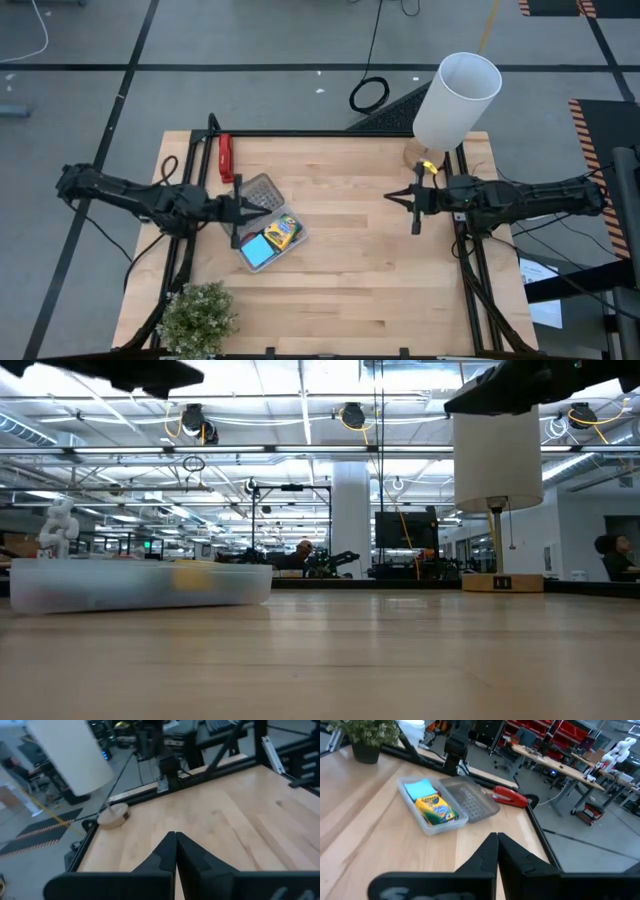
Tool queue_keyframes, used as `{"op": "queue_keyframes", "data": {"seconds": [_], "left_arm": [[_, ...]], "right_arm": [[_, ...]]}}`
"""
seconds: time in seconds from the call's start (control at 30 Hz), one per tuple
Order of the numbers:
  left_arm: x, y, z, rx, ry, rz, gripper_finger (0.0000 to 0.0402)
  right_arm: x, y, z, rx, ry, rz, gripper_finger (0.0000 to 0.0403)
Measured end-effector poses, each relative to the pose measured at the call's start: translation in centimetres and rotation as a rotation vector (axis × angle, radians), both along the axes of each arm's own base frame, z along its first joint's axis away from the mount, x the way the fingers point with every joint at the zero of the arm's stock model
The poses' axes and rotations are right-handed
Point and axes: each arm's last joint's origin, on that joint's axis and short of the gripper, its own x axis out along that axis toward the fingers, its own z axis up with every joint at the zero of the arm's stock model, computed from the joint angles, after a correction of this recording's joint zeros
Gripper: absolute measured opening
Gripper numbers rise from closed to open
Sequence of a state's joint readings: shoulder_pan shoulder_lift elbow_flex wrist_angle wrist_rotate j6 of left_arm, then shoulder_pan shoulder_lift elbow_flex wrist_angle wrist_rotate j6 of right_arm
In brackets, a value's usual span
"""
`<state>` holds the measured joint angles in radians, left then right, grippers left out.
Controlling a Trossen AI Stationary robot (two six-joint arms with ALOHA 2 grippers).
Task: Pack school essentials
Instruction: Return to Home Position
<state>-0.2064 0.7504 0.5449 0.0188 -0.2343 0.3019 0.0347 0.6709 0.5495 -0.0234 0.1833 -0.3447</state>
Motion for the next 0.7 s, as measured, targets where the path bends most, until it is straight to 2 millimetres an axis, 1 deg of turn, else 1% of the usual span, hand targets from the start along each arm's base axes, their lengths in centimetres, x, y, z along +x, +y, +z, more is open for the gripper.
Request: {"op": "queue_keyframes", "data": {"seconds": [0.13,0.37,0.53,0.7], "left_arm": [[-1.5,0.6,-1.2,-0.042,-0.029,0.024,0.0005],[-3.4,1.0,-2.9,-0.067,-0.079,0.029,0.0013],[-4.0,1.2,-4.8,-0.067,-0.121,0.032,0.0004],[-4.3,1.7,-6.6,-0.080,-0.167,0.066,0.0012]], "right_arm": [[-0.1,0.0,-0.5,0.000,-0.003,0.000,0.0001],[-0.1,-0.1,-3.3,-0.059,-0.099,-0.014,0.0000],[-0.4,-0.1,-5.0,-0.108,-0.168,-0.016,0.0000],[-0.9,-0.1,-6.4,-0.063,-0.193,-0.018,0.0000]]}}
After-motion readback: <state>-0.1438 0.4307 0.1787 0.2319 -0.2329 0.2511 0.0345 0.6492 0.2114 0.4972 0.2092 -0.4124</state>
